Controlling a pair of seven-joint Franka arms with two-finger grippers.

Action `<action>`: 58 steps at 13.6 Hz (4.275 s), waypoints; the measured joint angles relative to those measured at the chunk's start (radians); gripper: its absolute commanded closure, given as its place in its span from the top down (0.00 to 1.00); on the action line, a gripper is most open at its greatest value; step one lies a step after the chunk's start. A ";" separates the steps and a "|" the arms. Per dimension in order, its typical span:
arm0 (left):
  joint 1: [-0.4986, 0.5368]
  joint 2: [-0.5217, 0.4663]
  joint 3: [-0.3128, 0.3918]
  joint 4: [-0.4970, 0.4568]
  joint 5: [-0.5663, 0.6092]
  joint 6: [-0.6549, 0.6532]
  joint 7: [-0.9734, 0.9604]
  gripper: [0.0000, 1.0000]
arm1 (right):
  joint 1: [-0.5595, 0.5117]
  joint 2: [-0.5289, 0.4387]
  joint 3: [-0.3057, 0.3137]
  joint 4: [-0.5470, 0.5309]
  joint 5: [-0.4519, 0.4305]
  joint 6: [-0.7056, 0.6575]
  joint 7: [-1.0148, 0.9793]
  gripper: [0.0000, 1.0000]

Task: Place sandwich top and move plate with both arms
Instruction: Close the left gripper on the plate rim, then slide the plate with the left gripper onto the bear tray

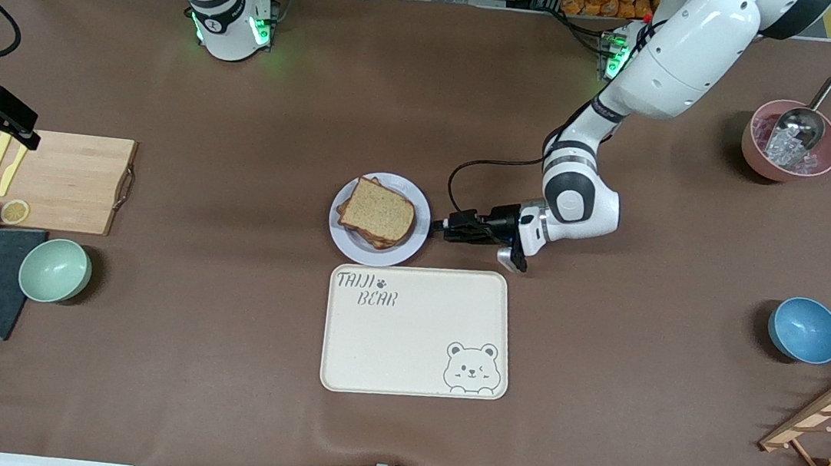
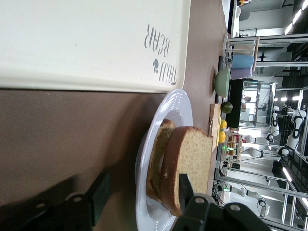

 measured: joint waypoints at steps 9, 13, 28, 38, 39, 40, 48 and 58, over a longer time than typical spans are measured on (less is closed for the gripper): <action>-0.048 0.038 0.000 0.027 -0.001 0.018 0.038 0.32 | 0.002 0.005 0.004 -0.005 0.000 0.000 0.001 1.00; -0.049 0.049 0.001 0.031 -0.017 0.019 0.117 0.15 | 0.003 0.007 0.006 -0.007 0.000 0.000 0.001 1.00; -0.057 0.050 -0.019 0.089 -0.096 0.015 0.142 0.00 | 0.003 0.009 0.006 -0.009 0.000 0.000 0.001 1.00; -0.042 -0.010 -0.029 0.110 -0.159 0.021 0.149 0.00 | 0.003 0.010 0.008 -0.009 0.000 -0.004 0.001 1.00; -0.027 -0.022 -0.038 0.109 -0.162 0.022 0.149 0.00 | 0.003 0.010 0.008 -0.009 0.000 -0.004 0.001 1.00; 0.001 -0.033 -0.058 0.107 -0.166 0.024 0.149 0.00 | 0.003 0.010 0.008 -0.009 0.000 -0.005 0.001 1.00; 0.213 -0.041 -0.138 0.122 -0.168 0.025 0.149 0.00 | 0.003 0.011 0.008 -0.009 0.000 -0.006 0.001 1.00; 0.261 0.179 -0.097 0.292 -0.168 0.026 0.155 0.00 | 0.003 0.014 0.009 -0.011 0.000 -0.009 0.001 1.00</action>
